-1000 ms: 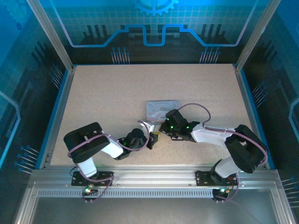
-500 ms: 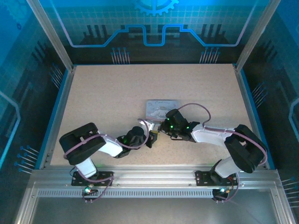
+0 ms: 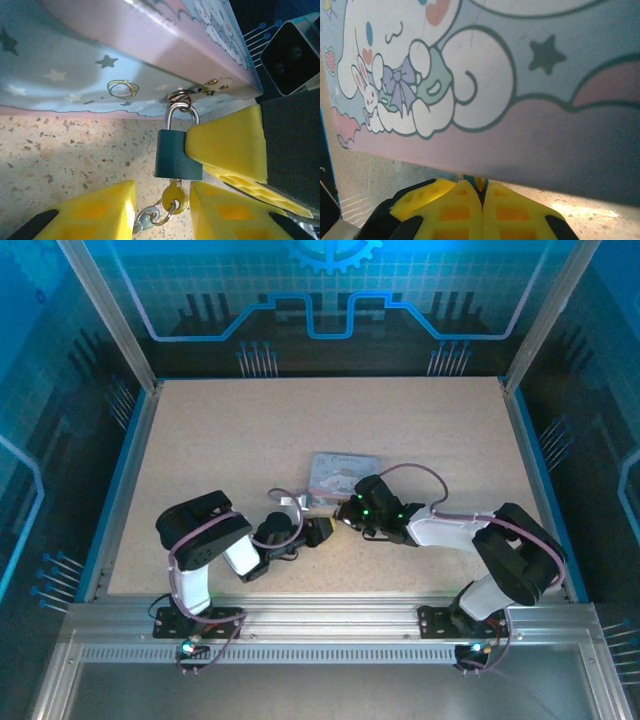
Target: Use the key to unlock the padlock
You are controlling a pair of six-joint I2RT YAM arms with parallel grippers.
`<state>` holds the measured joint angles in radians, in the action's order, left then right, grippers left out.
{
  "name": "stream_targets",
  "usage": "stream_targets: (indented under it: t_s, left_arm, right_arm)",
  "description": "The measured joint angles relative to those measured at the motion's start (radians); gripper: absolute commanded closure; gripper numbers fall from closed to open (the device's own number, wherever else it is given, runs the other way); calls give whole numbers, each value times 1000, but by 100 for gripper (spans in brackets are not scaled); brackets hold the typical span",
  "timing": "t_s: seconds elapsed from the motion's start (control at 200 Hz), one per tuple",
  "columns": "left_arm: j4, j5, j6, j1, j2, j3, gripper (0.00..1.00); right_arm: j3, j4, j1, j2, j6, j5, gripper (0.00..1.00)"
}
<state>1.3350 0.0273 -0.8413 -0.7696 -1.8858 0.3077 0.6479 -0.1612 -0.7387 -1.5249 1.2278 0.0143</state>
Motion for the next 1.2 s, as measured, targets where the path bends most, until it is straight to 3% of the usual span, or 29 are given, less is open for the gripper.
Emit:
stream_targets:
  t_s: [0.355,0.57,0.715,1.2]
  left_arm:
    - [35,23,-150,15,-19,1,67]
    - [36,46,-195,19,-19,10,61]
    - [36,58,-231,21,-19,17,62]
    - [20,68,-283,31,-19,25,100]
  right_arm:
    - [-14,-44,0,-7,16,-8,100]
    - [-37,-84,3,-7,38,-18,100]
    - [-61,-143,8,-7,50,-22,100]
    - [-112,-313,26,-44,113,-34,100]
